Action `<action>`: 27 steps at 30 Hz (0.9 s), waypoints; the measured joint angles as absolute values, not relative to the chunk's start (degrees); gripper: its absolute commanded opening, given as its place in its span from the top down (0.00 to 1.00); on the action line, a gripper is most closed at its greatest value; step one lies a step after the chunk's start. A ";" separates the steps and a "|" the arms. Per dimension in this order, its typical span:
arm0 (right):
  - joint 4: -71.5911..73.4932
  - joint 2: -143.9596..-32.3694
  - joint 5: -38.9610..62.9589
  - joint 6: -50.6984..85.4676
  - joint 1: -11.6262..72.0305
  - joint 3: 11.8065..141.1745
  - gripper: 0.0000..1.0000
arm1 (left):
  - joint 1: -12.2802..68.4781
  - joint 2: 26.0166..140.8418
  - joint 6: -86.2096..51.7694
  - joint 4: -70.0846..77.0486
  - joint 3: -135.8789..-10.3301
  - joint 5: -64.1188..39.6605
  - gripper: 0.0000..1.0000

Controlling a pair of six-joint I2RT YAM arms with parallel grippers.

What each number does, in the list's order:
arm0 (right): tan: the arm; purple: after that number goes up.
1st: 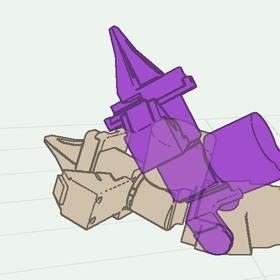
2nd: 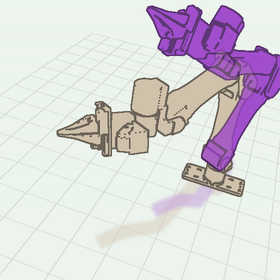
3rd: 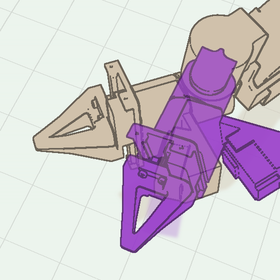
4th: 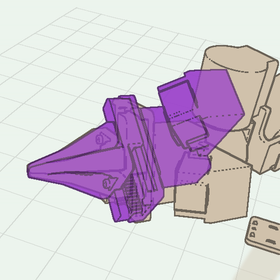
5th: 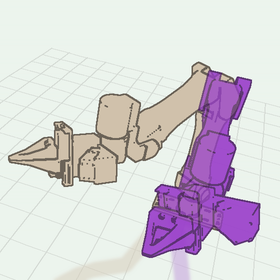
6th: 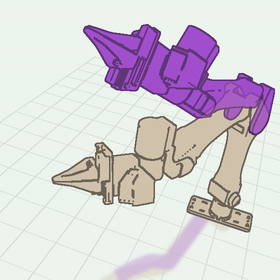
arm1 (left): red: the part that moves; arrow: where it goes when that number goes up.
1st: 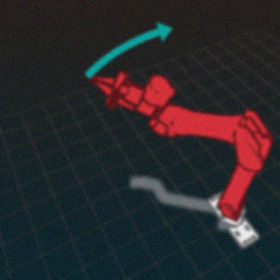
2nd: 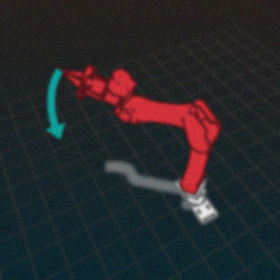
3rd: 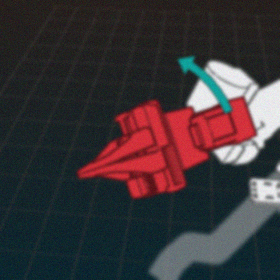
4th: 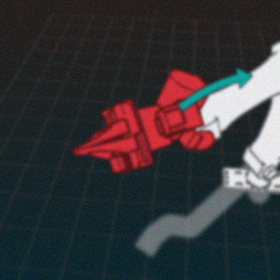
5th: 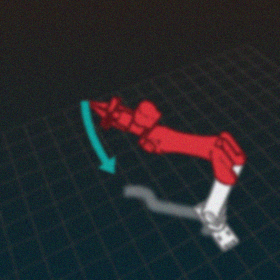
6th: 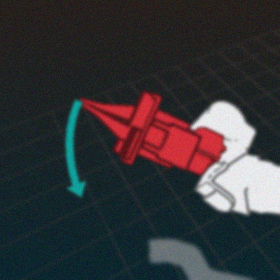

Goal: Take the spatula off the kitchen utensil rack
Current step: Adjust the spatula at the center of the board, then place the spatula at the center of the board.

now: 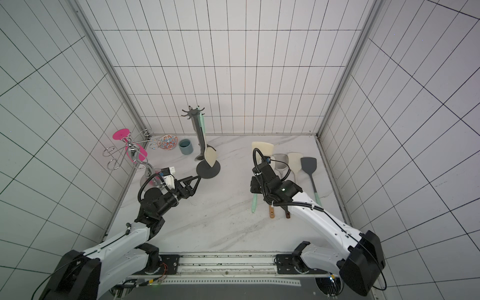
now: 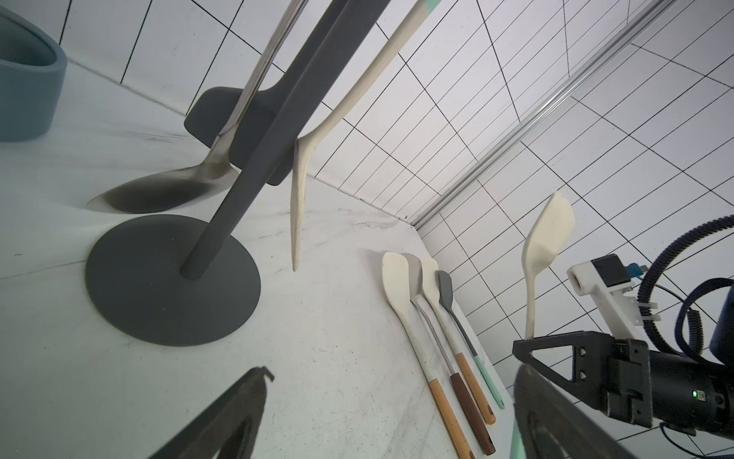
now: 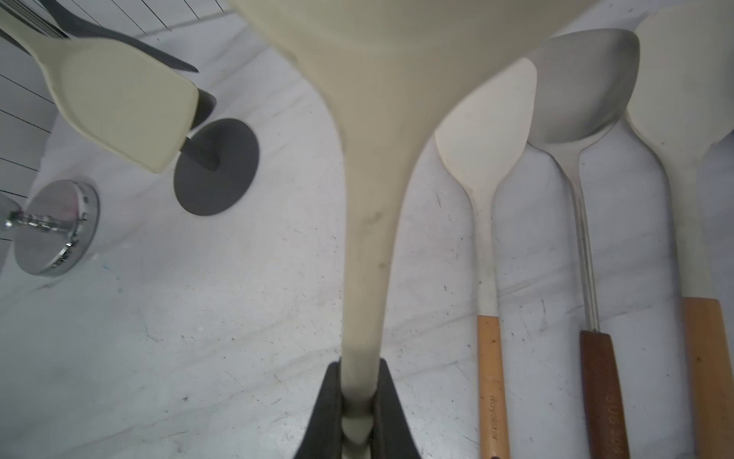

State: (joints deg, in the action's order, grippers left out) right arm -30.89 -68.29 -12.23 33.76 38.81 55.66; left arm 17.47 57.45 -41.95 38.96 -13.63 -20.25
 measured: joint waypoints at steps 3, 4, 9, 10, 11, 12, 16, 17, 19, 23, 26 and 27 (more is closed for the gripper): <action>-33.32 -71.48 -11.73 30.87 37.78 55.72 1.00 | 17.47 58.22 -41.91 38.94 -13.65 -20.01 0.02; -34.04 -72.95 -11.38 30.24 37.39 55.92 1.00 | 17.47 58.50 -41.89 38.96 -13.67 -19.97 0.02; -36.27 -81.45 -8.78 28.47 35.88 58.92 1.00 | 17.47 59.33 -41.71 38.96 -13.72 -19.75 0.02; -36.49 -83.24 -8.03 28.25 35.57 59.92 1.00 | 17.47 59.57 -41.69 39.00 -13.74 -19.73 0.02; -36.80 -84.99 -7.42 28.12 35.35 61.06 1.00 | 17.47 59.86 -41.71 39.00 -13.76 -19.70 0.02; -36.91 -86.28 -6.85 28.01 35.20 61.93 1.00 | 17.47 60.10 -41.71 39.00 -13.80 -19.73 0.02; -37.06 -92.09 -4.62 27.75 34.46 65.95 1.00 | 17.47 60.95 -41.74 39.07 -13.96 -19.73 0.02; -37.08 -93.47 -3.88 27.75 34.22 66.87 1.00 | 17.47 61.04 -41.74 39.07 -14.02 -19.73 0.02; -37.10 -95.94 -2.55 27.73 33.87 68.36 1.00 | 17.47 61.17 -41.76 39.11 -14.15 -19.75 0.02; -37.08 -100.22 -0.69 27.75 33.28 70.30 1.00 | 17.47 61.43 -41.76 39.13 -14.48 -19.75 0.02; -37.17 -102.32 -0.14 27.75 32.75 70.57 1.00 | 17.47 61.54 -41.76 39.16 -14.61 -19.75 0.02; -37.17 -102.85 0.03 27.75 32.56 70.57 1.00 | 17.47 61.54 -41.76 39.16 -14.63 -19.75 0.02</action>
